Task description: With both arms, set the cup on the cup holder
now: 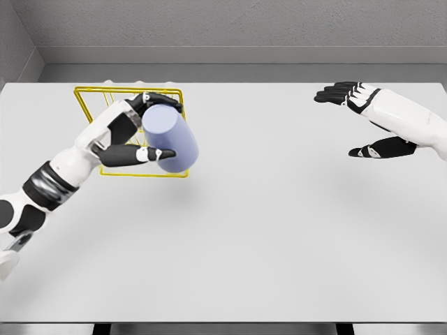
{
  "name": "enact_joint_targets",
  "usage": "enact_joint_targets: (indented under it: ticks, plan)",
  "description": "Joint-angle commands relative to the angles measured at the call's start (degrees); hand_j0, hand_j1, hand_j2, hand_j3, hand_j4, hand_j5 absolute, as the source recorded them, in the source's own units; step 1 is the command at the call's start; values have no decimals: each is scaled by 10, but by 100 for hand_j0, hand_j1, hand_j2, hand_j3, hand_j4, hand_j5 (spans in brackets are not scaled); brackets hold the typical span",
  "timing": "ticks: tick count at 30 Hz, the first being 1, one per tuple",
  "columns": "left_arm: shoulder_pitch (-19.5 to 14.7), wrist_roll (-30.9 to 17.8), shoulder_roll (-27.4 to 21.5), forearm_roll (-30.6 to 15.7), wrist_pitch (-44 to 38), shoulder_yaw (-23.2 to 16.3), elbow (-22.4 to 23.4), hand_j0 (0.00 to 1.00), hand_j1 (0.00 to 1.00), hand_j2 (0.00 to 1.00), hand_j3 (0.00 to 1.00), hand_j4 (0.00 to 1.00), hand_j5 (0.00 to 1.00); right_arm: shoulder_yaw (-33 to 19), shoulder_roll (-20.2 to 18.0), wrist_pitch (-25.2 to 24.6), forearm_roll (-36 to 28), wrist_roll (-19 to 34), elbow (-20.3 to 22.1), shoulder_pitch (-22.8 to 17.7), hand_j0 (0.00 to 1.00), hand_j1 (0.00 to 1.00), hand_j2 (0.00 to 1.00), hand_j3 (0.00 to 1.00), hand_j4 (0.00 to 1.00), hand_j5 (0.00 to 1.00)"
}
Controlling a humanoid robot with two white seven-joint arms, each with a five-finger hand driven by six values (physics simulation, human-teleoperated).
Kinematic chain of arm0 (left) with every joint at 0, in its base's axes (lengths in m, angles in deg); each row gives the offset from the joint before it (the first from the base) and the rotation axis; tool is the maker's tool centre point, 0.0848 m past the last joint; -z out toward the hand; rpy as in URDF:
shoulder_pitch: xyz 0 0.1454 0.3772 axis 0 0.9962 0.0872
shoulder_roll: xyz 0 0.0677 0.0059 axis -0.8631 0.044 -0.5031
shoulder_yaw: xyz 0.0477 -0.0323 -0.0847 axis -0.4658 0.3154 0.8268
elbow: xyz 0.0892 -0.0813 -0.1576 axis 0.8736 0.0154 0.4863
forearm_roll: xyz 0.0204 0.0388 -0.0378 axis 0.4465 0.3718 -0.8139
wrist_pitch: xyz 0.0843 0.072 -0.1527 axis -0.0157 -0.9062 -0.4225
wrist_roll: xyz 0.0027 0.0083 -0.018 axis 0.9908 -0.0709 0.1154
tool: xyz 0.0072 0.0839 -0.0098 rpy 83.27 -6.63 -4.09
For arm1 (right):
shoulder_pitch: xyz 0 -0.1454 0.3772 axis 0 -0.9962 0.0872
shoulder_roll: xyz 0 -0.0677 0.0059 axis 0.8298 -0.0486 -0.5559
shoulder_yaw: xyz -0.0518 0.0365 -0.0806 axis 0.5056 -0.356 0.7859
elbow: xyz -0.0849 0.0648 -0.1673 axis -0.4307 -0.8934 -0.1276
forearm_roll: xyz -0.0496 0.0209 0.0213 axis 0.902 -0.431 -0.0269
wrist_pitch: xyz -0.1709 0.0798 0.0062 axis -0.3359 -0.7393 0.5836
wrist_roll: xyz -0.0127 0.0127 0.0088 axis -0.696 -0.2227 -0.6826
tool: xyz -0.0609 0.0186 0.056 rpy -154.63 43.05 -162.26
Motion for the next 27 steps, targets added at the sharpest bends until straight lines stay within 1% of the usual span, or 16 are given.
enact_joint_targets:
  ticks: [1,4,9,14,21,27]
  plan:
    - [-2,0,-6,-10,0,3,0,65,65,65,65,65,65,1,0,-2,-4,0,-1,0,100,100,100,100,100,100]
    - [-5,0,-11,-17,-2,17,0,65,65,65,65,65,65,1,0,-2,-4,0,-1,0,100,100,100,100,100,100]
    - [-11,0,-10,-22,-7,22,1,65,65,65,65,65,65,1,0,-2,-4,0,-1,0,100,100,100,100,100,100]
    - [-14,0,-10,-22,-9,23,12,65,65,65,65,65,65,1,0,-2,-4,0,0,0,100,100,100,100,100,100]
    - [-35,0,-4,-22,-21,23,29,65,65,65,65,65,65,1,0,-2,-4,0,0,0,100,100,100,100,100,100]
    - [-46,0,-4,-22,-28,24,40,65,65,65,65,65,65,1,0,-2,-4,0,0,0,100,100,100,100,100,100]
